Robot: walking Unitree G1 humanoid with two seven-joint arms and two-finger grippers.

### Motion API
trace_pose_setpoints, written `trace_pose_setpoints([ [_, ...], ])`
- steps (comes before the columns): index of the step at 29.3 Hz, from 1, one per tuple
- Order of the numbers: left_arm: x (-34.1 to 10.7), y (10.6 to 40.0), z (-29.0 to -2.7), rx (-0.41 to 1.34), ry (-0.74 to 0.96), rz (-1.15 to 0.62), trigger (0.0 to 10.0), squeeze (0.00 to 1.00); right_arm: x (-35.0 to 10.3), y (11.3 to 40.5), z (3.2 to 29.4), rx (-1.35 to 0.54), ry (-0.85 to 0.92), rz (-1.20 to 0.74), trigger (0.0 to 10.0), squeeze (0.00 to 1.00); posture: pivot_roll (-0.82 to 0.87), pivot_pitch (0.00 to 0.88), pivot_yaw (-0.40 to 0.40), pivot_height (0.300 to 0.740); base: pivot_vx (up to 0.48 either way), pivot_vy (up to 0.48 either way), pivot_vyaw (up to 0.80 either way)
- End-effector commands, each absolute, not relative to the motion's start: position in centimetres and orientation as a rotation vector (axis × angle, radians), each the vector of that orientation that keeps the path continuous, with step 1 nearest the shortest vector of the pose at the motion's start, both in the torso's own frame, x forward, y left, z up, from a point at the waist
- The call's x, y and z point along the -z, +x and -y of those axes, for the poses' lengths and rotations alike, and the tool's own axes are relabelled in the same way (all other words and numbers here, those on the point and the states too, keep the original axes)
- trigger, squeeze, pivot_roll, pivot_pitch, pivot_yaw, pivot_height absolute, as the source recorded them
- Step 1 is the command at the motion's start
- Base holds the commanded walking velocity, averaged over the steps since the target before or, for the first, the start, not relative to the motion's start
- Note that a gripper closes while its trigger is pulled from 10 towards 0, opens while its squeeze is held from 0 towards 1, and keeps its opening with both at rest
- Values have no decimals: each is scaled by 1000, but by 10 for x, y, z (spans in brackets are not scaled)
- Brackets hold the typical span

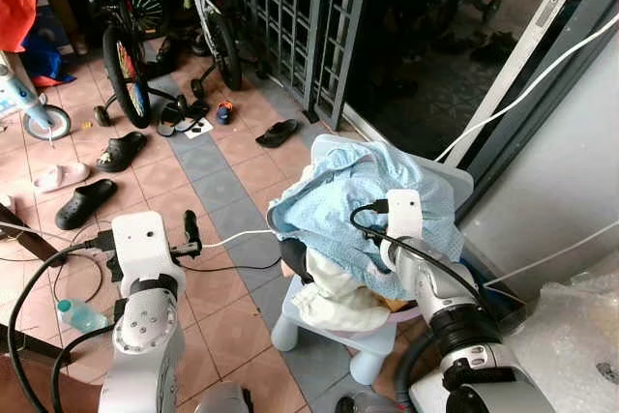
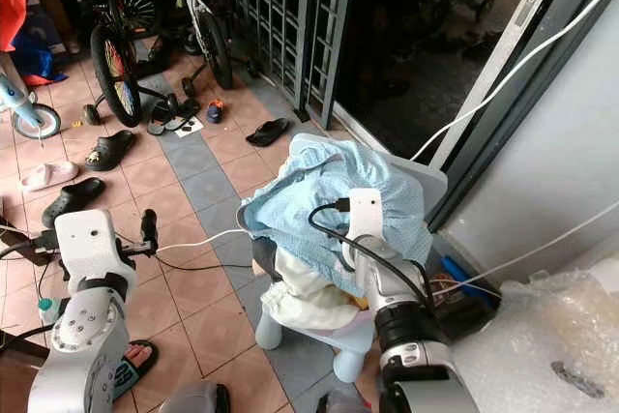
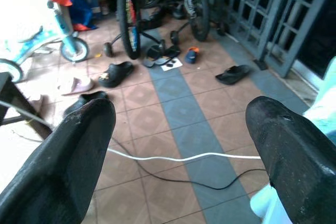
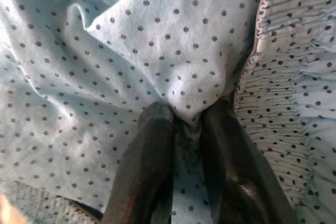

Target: Clothes washing

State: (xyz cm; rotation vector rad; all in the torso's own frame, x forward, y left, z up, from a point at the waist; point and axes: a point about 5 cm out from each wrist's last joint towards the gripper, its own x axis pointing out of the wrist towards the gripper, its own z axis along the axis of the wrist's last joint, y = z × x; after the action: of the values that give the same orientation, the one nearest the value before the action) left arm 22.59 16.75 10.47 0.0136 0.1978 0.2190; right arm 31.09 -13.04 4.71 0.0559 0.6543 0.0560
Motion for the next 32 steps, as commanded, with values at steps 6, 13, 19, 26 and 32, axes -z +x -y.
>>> trace_pose_setpoints([
  [6,-114,244,-154,-144,0,-152,10000,0,-48,307,139,-9,101,-666,0,0,38,49,-3,740,0,0,0],
  [13,-124,255,-149,-125,39,-90,10000,0,-58,309,128,-36,118,-624,0,0,31,24,8,740,0,0,0],
  [19,-126,261,-152,-128,45,-78,10000,0,-80,314,125,-69,92,-443,0,0,11,13,36,740,0,0,0],
  [26,-117,258,-144,-79,20,-123,10000,0,-110,312,124,-109,205,-234,0,0,12,0,44,740,0,0,0],
  [32,-114,259,-142,-101,7,-112,10000,0,-182,309,142,-69,153,94,0,0,7,0,58,740,0,0,0],
])
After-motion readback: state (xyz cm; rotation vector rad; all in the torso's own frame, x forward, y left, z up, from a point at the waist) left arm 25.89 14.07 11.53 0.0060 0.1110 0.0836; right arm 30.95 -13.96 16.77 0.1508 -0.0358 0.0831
